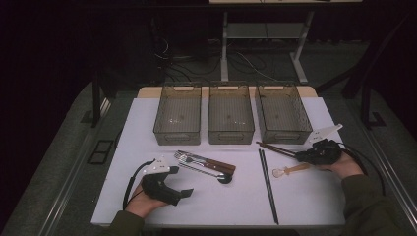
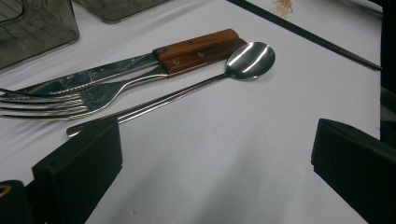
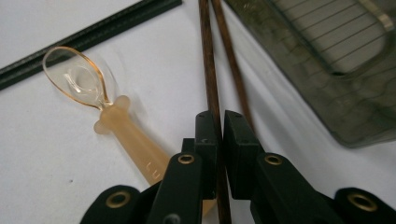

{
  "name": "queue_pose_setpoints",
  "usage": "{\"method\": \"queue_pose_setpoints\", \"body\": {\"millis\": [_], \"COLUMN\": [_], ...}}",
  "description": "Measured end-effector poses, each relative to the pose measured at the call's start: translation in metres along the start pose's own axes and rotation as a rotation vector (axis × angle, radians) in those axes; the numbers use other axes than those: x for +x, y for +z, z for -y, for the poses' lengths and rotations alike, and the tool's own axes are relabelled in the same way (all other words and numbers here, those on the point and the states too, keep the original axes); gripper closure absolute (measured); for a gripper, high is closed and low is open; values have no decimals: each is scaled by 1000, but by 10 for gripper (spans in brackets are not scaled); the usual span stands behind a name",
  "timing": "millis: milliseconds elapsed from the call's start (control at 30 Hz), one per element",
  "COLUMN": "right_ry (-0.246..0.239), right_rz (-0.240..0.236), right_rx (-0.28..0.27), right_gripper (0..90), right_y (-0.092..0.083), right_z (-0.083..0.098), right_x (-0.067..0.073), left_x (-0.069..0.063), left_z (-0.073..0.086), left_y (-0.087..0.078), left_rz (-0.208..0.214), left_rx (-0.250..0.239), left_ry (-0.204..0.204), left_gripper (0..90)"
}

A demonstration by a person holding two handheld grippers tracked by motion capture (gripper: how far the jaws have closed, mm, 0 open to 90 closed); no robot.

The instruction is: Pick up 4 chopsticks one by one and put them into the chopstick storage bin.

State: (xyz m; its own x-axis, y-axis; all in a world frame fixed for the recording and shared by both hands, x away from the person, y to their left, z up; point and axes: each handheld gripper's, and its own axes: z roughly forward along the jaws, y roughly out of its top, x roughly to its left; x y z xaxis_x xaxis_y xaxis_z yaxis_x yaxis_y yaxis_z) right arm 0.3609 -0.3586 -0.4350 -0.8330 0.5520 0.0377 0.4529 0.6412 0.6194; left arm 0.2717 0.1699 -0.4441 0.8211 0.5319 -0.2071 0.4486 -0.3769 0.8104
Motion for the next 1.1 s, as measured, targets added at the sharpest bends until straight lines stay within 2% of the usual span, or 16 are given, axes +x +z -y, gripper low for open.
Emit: {"method": "queue_pose_setpoints", "body": {"millis": [233, 467, 533, 800, 867, 1000, 1100], "right_ry": [-19, 0, 0, 20, 20, 28, 40], "right_rz": [5, 4, -9, -21, -19, -28, -28], "right_rx": [-36, -67, -77, -127, -129, -133, -136], "right_gripper": [848, 849, 848, 848, 848, 848, 848], "right_y": [-11, -20, -22, -30, -30, -29, -28], "right_z": [-8, -9, -9, -13, -15, -17, -20], "right_x": [2, 5, 6, 17, 20, 25, 29], "left_x": [0, 0, 0, 0, 0, 2, 4], "left_z": [0, 0, 0, 1, 2, 2, 3], "left_y": [-1, -2, -2, -3, -3, -4, -4], "left_rz": [0, -1, -1, -6, -14, -12, -22], "left_rx": [-5, -7, -8, -13, -3, -19, -7], "left_ry": [-3, -2, -1, 10, 24, 23, 33], "left_gripper": [8, 8, 8, 8, 8, 7, 3]}}
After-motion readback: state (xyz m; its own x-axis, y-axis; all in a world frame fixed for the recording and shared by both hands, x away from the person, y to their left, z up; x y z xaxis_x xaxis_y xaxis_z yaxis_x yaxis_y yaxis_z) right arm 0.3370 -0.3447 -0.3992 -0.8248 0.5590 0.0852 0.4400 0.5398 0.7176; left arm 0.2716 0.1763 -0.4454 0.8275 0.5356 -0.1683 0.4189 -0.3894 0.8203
